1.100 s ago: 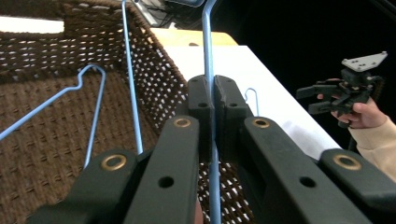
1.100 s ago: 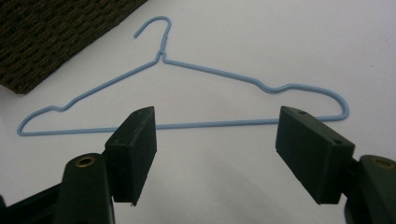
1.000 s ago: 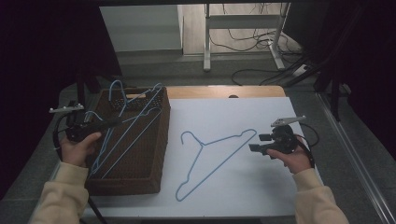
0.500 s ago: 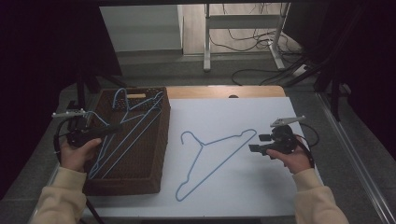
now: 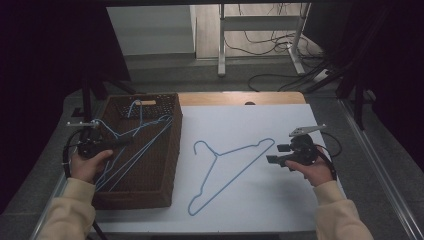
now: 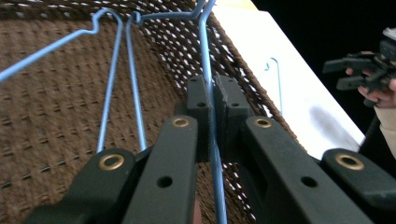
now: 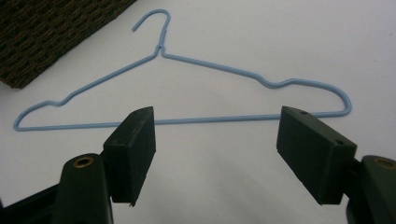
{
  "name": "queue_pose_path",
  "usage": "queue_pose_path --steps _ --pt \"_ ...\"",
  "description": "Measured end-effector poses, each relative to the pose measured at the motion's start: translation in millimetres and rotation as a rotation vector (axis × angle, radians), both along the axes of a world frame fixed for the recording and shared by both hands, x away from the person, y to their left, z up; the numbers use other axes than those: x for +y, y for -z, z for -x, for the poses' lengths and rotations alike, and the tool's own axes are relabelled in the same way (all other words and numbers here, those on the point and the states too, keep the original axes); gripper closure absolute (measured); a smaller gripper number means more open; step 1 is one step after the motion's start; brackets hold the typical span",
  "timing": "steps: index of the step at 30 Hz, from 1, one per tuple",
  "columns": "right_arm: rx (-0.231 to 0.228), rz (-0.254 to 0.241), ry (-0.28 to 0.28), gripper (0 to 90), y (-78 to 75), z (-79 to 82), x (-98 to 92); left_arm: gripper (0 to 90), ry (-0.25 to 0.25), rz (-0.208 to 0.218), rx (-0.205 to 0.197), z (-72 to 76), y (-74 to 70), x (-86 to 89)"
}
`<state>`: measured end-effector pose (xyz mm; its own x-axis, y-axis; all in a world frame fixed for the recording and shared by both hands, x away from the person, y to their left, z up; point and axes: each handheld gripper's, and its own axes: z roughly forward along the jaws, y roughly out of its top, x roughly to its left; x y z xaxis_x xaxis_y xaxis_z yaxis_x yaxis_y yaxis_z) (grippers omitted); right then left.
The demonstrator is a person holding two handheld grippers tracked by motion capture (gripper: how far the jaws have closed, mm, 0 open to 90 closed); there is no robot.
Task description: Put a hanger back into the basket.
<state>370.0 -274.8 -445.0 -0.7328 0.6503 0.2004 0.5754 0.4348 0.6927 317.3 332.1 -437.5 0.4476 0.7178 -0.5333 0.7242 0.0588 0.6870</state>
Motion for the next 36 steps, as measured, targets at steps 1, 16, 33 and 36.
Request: queue_pose_path --steps 1,16,33,36 --pt "0.0 0.001 -0.002 28.6 0.3 -0.2 0.1 85.6 -0.005 -0.001 0.0 -0.1 0.6 1.0" --pt "0.005 0.015 -0.005 28.3 1.7 -0.5 1.6 70.8 -0.195 -0.233 0.118 -3.4 16.6 4.5" --pt "0.0 0.018 -0.022 26.1 2.2 0.3 4.9 34.7 -0.039 -0.185 -0.104 32.2 -19.7 -43.5" --pt "0.001 0.02 -0.022 26.0 2.2 0.5 4.8 33.9 0.007 -0.191 -0.118 34.8 -20.8 -59.0"
